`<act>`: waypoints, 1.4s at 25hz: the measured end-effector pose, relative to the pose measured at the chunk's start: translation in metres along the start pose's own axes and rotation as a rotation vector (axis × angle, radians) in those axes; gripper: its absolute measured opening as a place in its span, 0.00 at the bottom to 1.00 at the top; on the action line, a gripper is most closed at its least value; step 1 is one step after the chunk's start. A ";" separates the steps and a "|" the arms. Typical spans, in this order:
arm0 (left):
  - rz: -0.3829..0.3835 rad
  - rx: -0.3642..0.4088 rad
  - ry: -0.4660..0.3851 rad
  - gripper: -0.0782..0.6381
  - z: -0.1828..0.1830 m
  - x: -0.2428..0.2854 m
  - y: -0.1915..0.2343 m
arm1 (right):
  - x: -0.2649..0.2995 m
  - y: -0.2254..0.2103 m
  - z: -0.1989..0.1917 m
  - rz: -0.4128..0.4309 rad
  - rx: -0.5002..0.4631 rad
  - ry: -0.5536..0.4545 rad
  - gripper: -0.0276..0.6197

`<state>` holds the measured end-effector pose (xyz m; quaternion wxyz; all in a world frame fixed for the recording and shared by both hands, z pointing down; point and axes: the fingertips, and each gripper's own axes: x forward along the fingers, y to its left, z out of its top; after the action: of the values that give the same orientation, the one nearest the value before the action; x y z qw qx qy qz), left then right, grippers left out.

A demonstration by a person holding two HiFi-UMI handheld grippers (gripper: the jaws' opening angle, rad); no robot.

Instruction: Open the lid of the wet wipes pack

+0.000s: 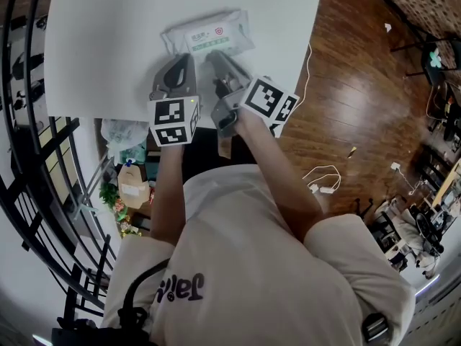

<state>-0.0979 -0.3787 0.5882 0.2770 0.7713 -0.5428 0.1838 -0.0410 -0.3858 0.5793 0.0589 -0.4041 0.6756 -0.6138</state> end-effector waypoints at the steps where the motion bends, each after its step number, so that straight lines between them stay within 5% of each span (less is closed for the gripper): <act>1: 0.000 -0.001 0.002 0.13 0.000 -0.001 0.000 | -0.001 0.000 0.000 -0.002 -0.001 0.001 0.04; 11: -0.007 -0.008 0.003 0.13 -0.001 0.001 -0.001 | -0.002 0.008 0.003 0.002 -0.015 -0.009 0.04; 19: -0.013 -0.006 0.014 0.13 0.000 0.001 -0.004 | 0.009 0.068 0.039 0.060 -0.222 -0.039 0.03; 26: -0.026 0.007 0.030 0.13 -0.002 0.002 -0.004 | 0.033 0.077 0.058 0.032 -0.187 -0.051 0.03; 35: -0.063 0.018 0.050 0.13 -0.002 0.002 -0.004 | 0.066 0.056 0.061 -0.116 -0.119 0.037 0.03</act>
<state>-0.0934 -0.3778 0.5894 0.2892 0.7858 -0.5093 0.1988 -0.0766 -0.4785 0.5428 -0.0132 -0.4340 0.6874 -0.5822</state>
